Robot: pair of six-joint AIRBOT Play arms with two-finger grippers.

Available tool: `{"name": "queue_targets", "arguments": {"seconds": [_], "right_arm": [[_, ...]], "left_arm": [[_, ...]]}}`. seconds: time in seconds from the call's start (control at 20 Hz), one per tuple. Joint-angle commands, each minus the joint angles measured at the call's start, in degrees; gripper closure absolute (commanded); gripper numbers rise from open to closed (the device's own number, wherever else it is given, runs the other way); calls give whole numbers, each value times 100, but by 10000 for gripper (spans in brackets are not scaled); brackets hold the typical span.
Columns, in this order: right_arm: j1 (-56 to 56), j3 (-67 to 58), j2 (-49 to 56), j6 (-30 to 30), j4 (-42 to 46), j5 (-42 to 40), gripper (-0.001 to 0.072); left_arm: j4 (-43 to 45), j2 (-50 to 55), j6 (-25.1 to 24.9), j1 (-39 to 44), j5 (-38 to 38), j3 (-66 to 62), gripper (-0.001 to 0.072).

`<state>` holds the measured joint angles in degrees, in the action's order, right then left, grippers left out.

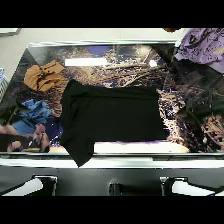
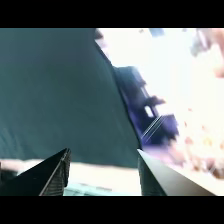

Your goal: Fold the clothes and pants, and hang the long-sleeved shirts on hangers.

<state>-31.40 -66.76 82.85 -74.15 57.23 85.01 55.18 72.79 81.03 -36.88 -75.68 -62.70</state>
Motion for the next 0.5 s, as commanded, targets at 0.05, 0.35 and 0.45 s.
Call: {"name": "queue_targets", "arguments": {"seconds": [0.05, 0.35, 0.45], "right_arm": [[-435, 1727, -398, 715, -72, -490, 222], [-435, 2496, -227, 1104, -422, -1128, 221], [-433, 2660, -87, 1366, -839, -1211, 223]], "left_arm": [[-74, -597, -11, -299, 275, 1274, 166], [-83, -588, -7, -254, 313, 1384, 166], [-81, -588, -7, -254, 313, 1384, 166]]}}
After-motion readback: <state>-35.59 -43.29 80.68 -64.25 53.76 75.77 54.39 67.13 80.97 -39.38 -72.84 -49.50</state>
